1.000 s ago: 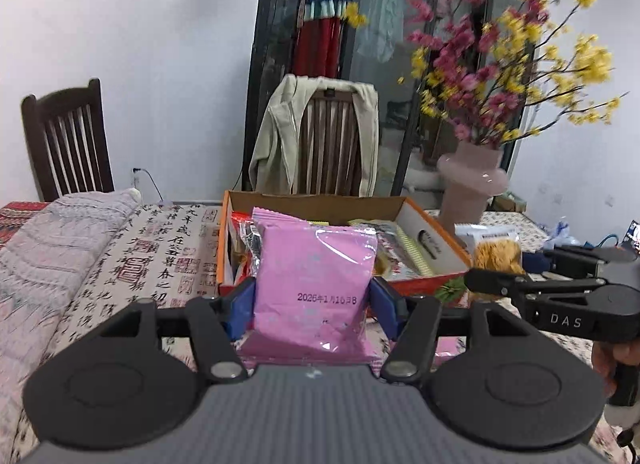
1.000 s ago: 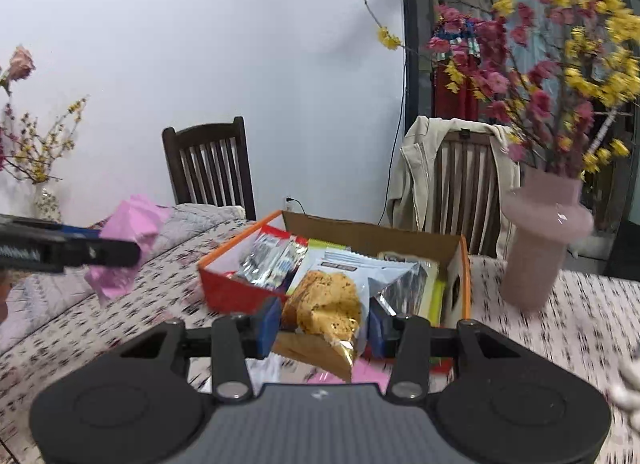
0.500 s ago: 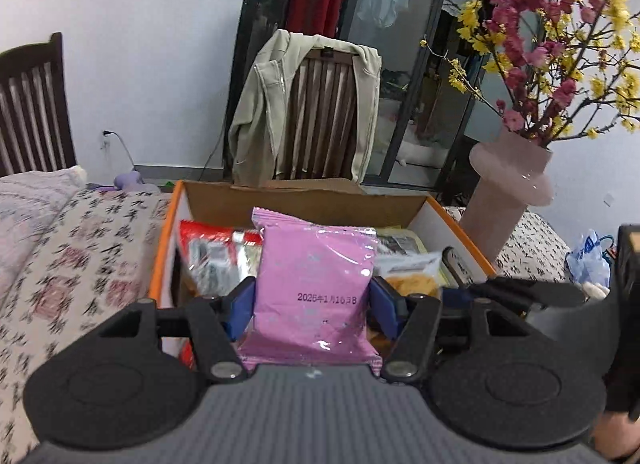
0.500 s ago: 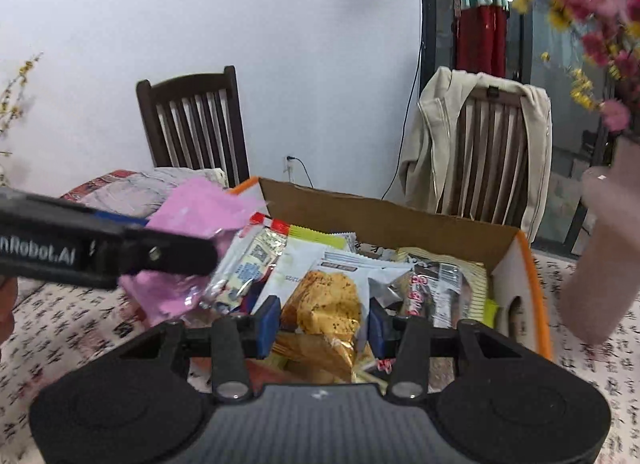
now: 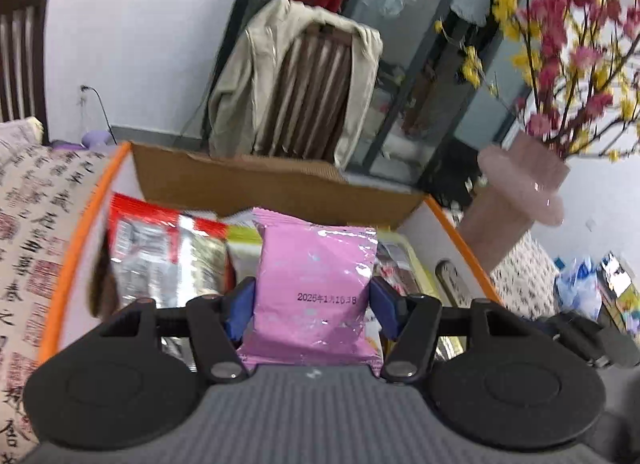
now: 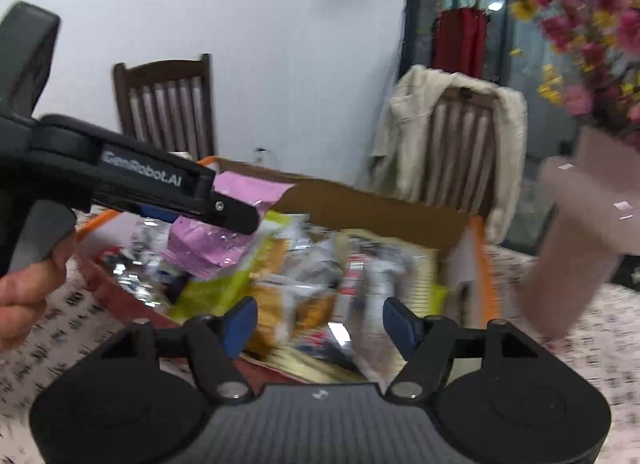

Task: Organize snacks
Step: 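Open both grippers in the box and move them back over the table, then grasp a white packet with the left gripper while the right grasps a pink packet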

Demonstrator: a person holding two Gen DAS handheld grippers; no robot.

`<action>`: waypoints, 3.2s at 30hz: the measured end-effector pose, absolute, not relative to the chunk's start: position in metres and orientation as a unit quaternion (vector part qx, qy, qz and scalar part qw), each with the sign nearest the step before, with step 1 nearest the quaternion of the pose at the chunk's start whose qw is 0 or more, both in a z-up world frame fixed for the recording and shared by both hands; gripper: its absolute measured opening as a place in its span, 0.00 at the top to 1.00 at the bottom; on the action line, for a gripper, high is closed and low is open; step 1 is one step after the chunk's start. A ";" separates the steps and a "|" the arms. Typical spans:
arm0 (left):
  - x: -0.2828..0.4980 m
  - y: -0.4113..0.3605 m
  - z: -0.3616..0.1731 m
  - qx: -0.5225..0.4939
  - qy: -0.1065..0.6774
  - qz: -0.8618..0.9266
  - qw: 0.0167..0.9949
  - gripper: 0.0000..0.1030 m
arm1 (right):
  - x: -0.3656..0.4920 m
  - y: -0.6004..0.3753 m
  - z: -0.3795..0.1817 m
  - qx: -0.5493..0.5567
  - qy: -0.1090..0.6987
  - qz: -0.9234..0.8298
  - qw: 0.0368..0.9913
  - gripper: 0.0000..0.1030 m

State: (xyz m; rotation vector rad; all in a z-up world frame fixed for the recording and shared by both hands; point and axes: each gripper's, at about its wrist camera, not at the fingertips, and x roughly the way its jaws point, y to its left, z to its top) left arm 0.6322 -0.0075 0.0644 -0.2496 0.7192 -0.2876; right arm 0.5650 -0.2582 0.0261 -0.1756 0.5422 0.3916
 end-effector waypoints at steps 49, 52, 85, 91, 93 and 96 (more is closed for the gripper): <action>0.221 0.058 0.094 -0.065 0.279 0.019 0.958 0.09 | 0.245 -0.338 0.030 0.032 0.238 0.204 0.949 0.01; 0.217 0.058 0.092 -0.063 0.281 0.020 0.957 0.09 | 0.232 -0.335 0.022 0.039 0.254 0.211 0.943 0.01; 0.459 -0.025 0.036 0.121 0.340 -0.240 0.901 0.12 | 0.397 -0.329 0.025 -0.041 0.297 0.167 0.939 0.01; 0.499 -0.027 0.010 0.120 0.360 -0.229 0.897 0.19 | 0.444 -0.306 0.005 -0.068 0.326 0.178 0.926 0.01; 0.503 -0.018 0.008 0.095 0.360 -0.229 0.900 0.24 | 0.456 -0.298 -0.001 -0.079 0.324 0.184 0.925 0.01; 0.502 -0.007 0.008 0.082 0.351 -0.212 0.908 0.41 | 0.474 -0.289 -0.010 -0.089 0.322 0.193 0.923 0.01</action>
